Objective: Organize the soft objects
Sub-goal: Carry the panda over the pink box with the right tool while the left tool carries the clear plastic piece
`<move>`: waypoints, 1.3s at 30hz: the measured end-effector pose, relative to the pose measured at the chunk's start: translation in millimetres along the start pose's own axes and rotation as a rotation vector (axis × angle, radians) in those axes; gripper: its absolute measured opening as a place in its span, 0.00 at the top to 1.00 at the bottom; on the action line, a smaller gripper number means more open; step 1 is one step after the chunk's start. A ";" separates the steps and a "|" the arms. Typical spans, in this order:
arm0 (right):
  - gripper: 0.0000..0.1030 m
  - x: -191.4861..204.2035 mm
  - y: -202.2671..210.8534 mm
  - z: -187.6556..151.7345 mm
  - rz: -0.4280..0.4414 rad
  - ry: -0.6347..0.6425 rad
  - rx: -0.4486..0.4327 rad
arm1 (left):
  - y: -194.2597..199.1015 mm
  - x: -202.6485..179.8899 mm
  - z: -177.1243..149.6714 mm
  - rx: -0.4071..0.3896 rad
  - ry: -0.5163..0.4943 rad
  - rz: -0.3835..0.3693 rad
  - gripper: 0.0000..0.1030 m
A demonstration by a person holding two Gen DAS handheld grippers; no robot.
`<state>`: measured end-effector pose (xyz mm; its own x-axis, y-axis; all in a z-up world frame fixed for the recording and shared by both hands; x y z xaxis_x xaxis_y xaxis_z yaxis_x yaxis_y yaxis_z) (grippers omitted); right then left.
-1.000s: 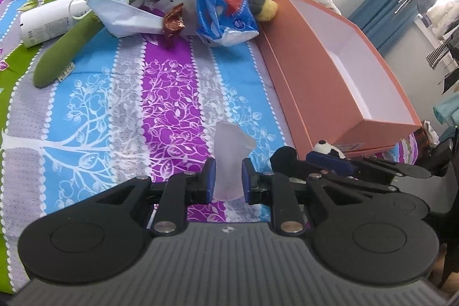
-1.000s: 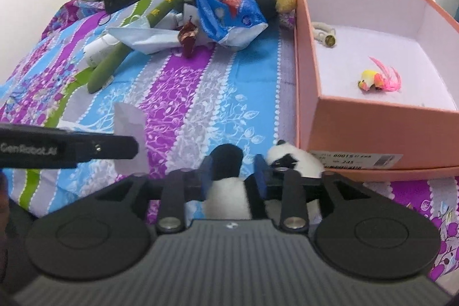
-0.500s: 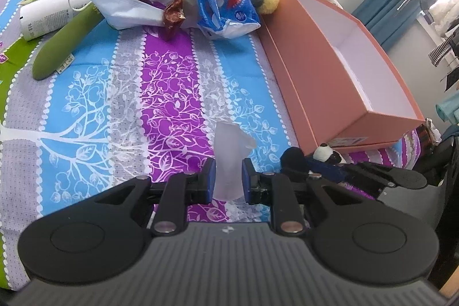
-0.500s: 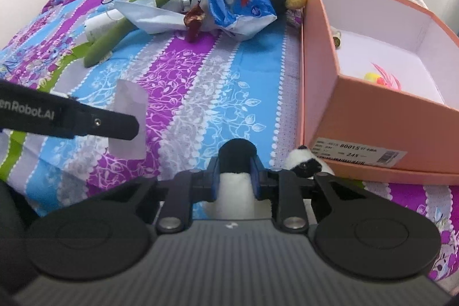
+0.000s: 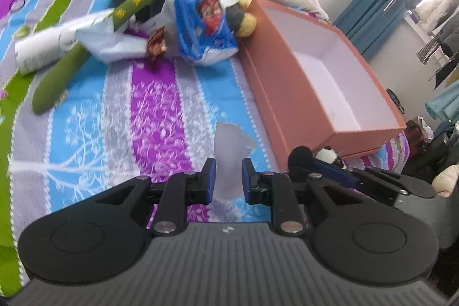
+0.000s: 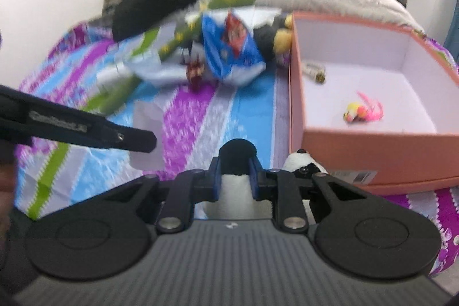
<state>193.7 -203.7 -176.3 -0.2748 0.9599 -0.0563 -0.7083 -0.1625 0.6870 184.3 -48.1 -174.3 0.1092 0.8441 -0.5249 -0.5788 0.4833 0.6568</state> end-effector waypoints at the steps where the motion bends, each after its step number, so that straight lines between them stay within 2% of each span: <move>1: 0.77 -2.4 5.9 5.8 0.006 -0.014 -0.016 | 2.9 -4.0 5.7 -0.006 -0.011 -0.002 0.78; 9: 0.77 -23.1 51.0 77.0 -0.002 -0.038 -0.195 | 23.3 -49.4 66.3 -0.078 -0.125 -0.041 0.78; 13: 0.77 -42.8 64.2 110.5 -0.061 -0.036 -0.283 | 26.9 -75.4 98.0 -0.116 -0.171 -0.072 0.78; 17: 0.77 -74.0 63.4 133.4 -0.090 -0.094 -0.302 | 17.6 -99.5 124.8 -0.127 -0.201 -0.108 0.78; 22: 0.77 -116.6 47.4 145.9 -0.131 -0.155 -0.253 | -16.9 -125.9 142.4 -0.072 -0.205 -0.162 0.78; 26: 0.77 -149.6 28.1 142.7 -0.159 -0.203 -0.165 | -54.1 -144.3 152.6 0.004 -0.203 -0.190 0.78; 34: 0.77 -196.3 -17.6 107.1 -0.207 -0.239 0.017 | -139.6 -165.3 146.8 0.173 -0.231 -0.168 0.78; 39: 0.76 -216.6 -39.9 81.8 -0.225 -0.269 0.095 | -173.9 -170.6 133.3 0.244 -0.246 -0.155 0.78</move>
<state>334.7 -386.4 -132.2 0.0709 0.9970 -0.0297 -0.6642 0.0694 0.7443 374.0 -245.2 -126.8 0.3880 0.7731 -0.5018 -0.3343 0.6254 0.7050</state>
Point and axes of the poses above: each gripper's, at about its wrist camera, not at the fingertips, and y roughly against the way its jaws point, x to its left, z to its top, the point moved 8 cm from there along -y, roughly the way its jaws point, and after that the axes turned 13 degrees about -z, right-handed, at the moved point
